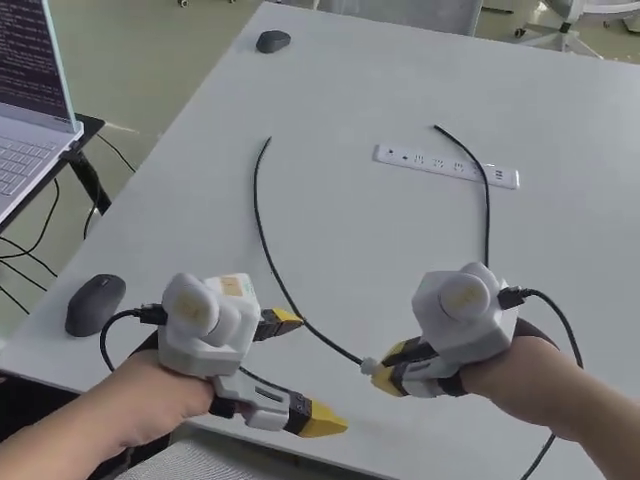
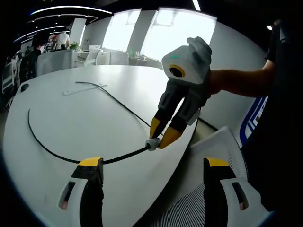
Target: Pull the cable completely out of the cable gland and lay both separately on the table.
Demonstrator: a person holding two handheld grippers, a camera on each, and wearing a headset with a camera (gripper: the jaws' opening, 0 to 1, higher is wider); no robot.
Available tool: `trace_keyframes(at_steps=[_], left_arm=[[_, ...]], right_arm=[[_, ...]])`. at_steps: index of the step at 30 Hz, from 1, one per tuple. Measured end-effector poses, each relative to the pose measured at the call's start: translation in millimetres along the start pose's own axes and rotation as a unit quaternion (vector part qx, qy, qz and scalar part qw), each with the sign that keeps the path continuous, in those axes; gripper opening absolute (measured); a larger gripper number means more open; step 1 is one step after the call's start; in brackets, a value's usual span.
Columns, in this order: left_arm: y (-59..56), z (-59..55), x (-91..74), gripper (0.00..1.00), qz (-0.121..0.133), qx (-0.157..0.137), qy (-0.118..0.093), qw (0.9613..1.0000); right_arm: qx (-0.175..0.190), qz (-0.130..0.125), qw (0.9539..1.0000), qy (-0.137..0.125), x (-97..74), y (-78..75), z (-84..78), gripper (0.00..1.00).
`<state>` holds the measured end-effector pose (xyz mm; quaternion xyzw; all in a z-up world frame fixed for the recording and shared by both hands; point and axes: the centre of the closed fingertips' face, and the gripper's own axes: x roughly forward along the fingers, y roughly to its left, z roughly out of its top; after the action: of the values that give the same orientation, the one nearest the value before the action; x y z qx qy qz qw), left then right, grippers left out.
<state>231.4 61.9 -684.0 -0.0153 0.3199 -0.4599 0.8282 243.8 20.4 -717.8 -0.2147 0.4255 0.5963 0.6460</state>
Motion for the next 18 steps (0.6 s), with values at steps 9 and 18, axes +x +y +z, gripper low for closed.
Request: trace_keyframes(at_steps=[9, 18], left_arm=[[-8.3, 10.9, 14.9, 0.83, -0.008, 0.014, -0.011, 0.9998], [-9.4, 18.8, 32.6, 0.75, -0.031, 0.044, -0.016, 0.9984]], right_arm=[[-0.050, 0.016, 0.9986, 0.005, -17.7, 8.4, -5.1, 0.06], [-0.119, 0.017, 0.9927, 0.015, -28.0, 11.0, -0.4, 0.06]])
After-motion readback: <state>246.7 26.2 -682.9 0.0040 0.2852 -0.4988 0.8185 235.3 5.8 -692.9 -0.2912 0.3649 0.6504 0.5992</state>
